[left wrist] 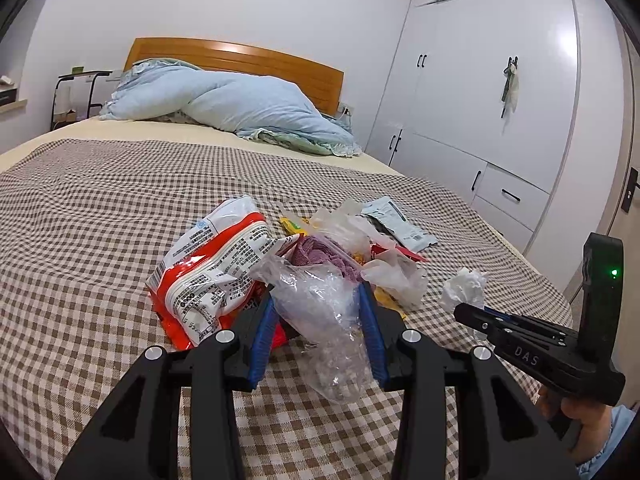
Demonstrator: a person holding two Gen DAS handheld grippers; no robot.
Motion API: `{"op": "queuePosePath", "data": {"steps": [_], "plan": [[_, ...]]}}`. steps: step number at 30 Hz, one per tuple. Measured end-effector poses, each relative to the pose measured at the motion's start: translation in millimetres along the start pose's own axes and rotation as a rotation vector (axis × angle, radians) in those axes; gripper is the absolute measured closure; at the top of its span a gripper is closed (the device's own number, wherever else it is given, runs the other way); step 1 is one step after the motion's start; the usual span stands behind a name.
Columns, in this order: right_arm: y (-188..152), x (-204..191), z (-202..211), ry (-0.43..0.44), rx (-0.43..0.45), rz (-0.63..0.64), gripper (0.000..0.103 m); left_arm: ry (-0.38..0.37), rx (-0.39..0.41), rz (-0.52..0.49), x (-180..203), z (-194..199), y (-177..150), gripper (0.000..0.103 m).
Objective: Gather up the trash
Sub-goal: 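Carry the clear bag with the left tool while the right tool carries the tissue down to the bin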
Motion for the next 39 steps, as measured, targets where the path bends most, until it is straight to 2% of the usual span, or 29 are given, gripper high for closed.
{"op": "queuePosePath", "data": {"steps": [10, 17, 26, 39], "plan": [[-3, 0, 27, -0.038, 0.044, 0.036, 0.091, -0.01, 0.034, -0.003, 2, 14, 3, 0.065], [-10, -3, 46, -0.028, 0.077, 0.046, 0.091, -0.024, 0.071, 0.0, 5, 29, 4, 0.065], [-31, -5, 74, -0.041, 0.122, 0.035, 0.091, -0.033, 0.095, -0.007, 12, 52, -5, 0.065], [-54, -21, 113, -0.03, 0.143, 0.064, 0.091, -0.05, 0.09, -0.009, 32, 85, -23, 0.065]]}}
Point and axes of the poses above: each gripper's, at about its wrist camera, not at the fingertips, and z roughly against the way its jaws point, x to its right, y to its top, the point moved 10 cm from there along -z, roughly the way its jaws point, and after that the axes turned 10 degrees about z, right-handed, at the moved point
